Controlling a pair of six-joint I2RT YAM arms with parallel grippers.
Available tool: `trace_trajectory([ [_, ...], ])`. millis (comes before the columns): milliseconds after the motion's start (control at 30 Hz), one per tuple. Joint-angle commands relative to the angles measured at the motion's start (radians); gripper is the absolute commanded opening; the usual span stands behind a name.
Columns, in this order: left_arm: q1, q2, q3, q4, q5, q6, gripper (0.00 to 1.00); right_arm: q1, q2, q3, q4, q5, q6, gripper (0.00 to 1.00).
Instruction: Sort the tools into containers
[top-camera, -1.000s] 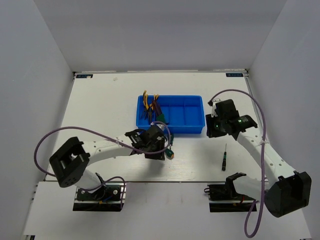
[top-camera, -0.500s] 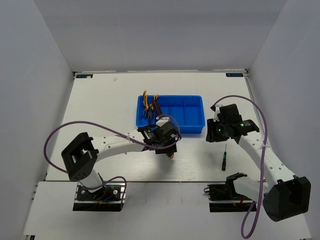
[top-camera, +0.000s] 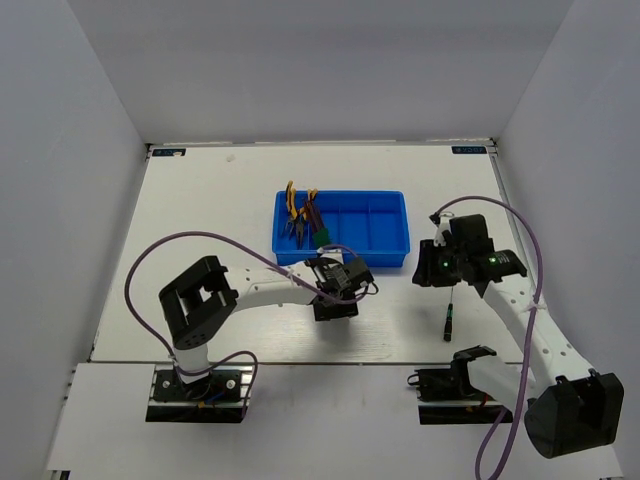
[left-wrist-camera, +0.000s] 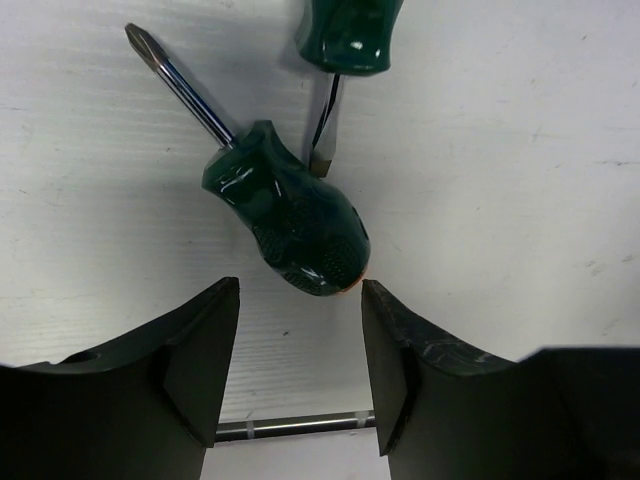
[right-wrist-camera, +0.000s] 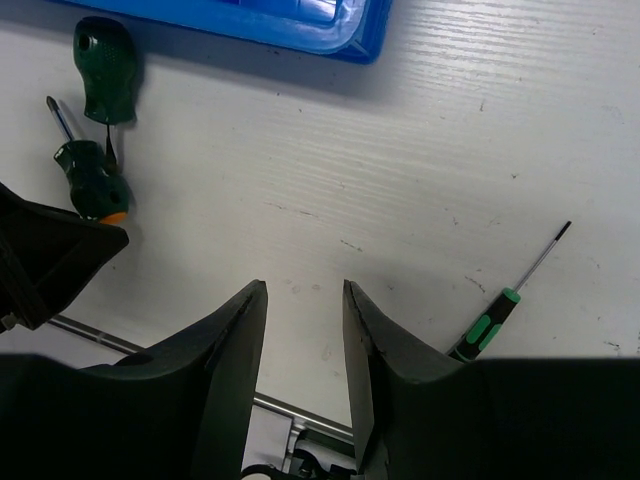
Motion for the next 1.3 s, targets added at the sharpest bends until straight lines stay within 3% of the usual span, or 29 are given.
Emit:
trace_trajectory([
  [0,-0.004,-0.024,0.042,-0.028,-0.060,-0.044,0.63,-0.015,-0.016,-0.004,0.035,-0.040,0.013,0.43],
  [433,-0.013,0.141,0.183,-0.127,-0.124,-0.082,0.64,-0.059,-0.020,-0.014,0.046,-0.085,0.032,0.43],
  [667,-0.013,0.152,0.152,-0.146,-0.155,-0.125,0.64,-0.068,-0.039,-0.018,0.045,-0.100,0.036,0.43],
  [767,-0.013,0.121,0.123,-0.146,-0.166,-0.147,0.57,-0.076,-0.041,-0.018,0.050,-0.105,0.041,0.43],
  [867,-0.013,0.091,0.094,-0.146,-0.166,-0.156,0.43,-0.087,-0.044,-0.018,0.049,-0.113,0.042,0.43],
  [933,-0.013,0.069,0.062,-0.146,-0.155,-0.156,0.25,-0.091,-0.038,-0.018,0.049,-0.119,0.045,0.43],
  [1000,-0.033,0.043,0.051,-0.146,-0.146,-0.156,0.16,-0.099,-0.041,-0.021,0.050,-0.129,0.049,0.43],
  [1067,-0.044,0.022,0.051,-0.155,-0.146,-0.156,0.01,-0.103,-0.039,-0.023,0.052,-0.133,0.046,0.43],
  [1200,-0.107,-0.043,0.135,-0.219,-0.178,-0.112,0.00,-0.110,-0.043,-0.020,0.049,-0.151,0.042,0.56],
  [1267,-0.118,-0.076,0.178,-0.267,-0.210,-0.072,0.00,-0.116,-0.044,-0.020,0.050,-0.178,0.035,0.39],
])
